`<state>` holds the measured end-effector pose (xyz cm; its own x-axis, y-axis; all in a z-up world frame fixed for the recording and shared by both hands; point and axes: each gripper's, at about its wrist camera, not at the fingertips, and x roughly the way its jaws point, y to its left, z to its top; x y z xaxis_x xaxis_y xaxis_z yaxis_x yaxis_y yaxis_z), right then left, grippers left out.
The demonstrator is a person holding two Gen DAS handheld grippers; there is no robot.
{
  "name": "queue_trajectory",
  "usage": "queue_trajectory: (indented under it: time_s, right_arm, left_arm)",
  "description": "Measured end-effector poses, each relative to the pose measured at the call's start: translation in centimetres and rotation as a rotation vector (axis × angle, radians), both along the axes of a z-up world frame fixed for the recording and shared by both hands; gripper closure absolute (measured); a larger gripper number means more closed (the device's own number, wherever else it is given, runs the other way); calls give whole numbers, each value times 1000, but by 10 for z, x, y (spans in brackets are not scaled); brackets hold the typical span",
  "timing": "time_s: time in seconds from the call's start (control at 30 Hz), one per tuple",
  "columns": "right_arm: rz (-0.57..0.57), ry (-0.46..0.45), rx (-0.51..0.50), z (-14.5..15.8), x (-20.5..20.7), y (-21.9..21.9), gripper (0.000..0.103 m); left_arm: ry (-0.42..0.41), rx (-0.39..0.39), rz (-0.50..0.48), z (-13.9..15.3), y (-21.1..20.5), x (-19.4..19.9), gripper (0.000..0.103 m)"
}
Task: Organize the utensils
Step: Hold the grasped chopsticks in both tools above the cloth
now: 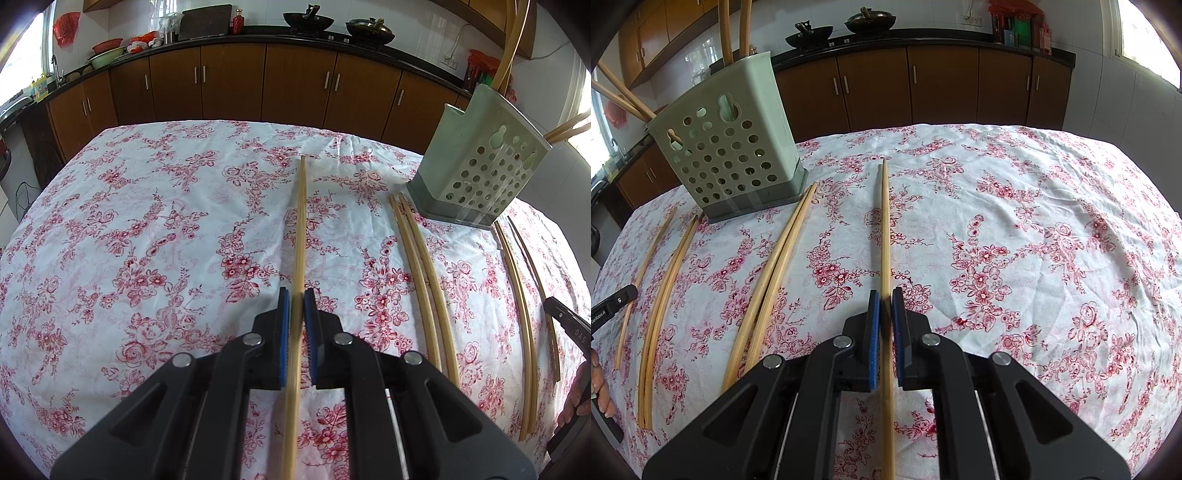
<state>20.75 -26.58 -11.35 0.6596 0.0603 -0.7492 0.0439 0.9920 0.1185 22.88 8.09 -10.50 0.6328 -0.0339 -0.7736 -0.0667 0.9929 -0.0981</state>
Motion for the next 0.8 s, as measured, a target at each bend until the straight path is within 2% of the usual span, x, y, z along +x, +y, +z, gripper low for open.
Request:
queue_trajectory:
  time_s: [0.73, 0.8]
  right_arm:
    - [0, -1, 3, 0, -1, -2, 95]
    - [3, -1, -7, 0, -3, 0, 95]
  left_arm:
    - [-3, -11, -6, 0, 0, 0, 90]
    - [0, 5, -15, 1, -1, -4, 90]
